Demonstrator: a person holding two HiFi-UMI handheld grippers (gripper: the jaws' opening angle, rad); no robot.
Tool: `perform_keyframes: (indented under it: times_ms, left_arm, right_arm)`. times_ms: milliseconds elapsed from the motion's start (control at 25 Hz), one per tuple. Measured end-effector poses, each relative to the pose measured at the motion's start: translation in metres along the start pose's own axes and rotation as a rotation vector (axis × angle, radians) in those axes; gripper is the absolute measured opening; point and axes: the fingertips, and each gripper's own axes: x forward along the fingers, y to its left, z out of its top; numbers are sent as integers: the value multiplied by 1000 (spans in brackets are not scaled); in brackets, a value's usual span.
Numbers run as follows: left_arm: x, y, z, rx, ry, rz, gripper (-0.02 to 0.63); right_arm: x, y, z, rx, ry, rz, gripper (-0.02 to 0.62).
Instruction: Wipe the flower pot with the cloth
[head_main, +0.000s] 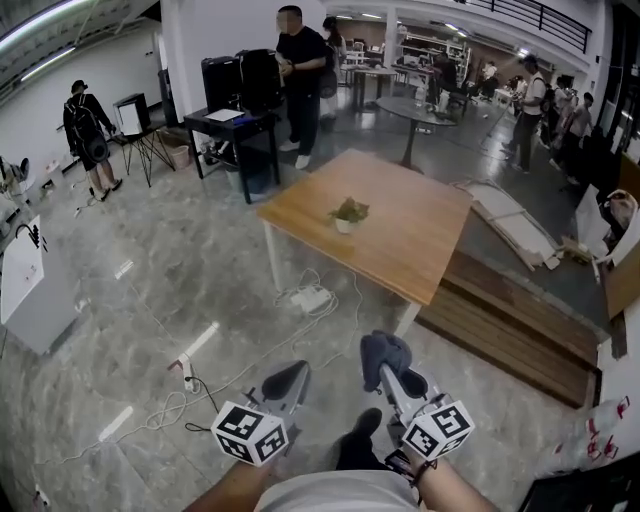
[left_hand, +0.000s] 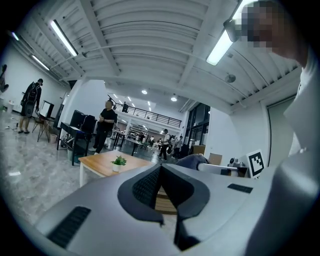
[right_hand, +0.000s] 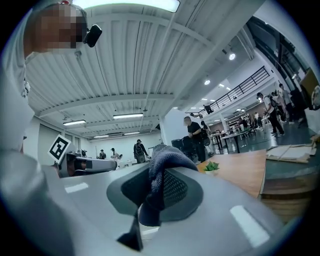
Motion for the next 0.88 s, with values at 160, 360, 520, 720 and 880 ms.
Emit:
perform_keyframes:
  times_ms: [160,360,520,720,880]
  left_arm:
    - [70,36,3,-3,17,23,6]
    - [182,79,16,-2,44,46,6]
    - [268,100,30,6,61,61,6]
    - [351,113,45,18,75,52,6]
    - [399,133,54,14,76,48,6]
  right_arm:
    - [51,-66,4,-1,-4,19,35]
    - [123,-167,18,1,10,33,35]
    - [175,-237,29,-4,47,82,35]
    - [215,-301,45,11,51,114,35]
    - [241,-338,49,16,64,106,35]
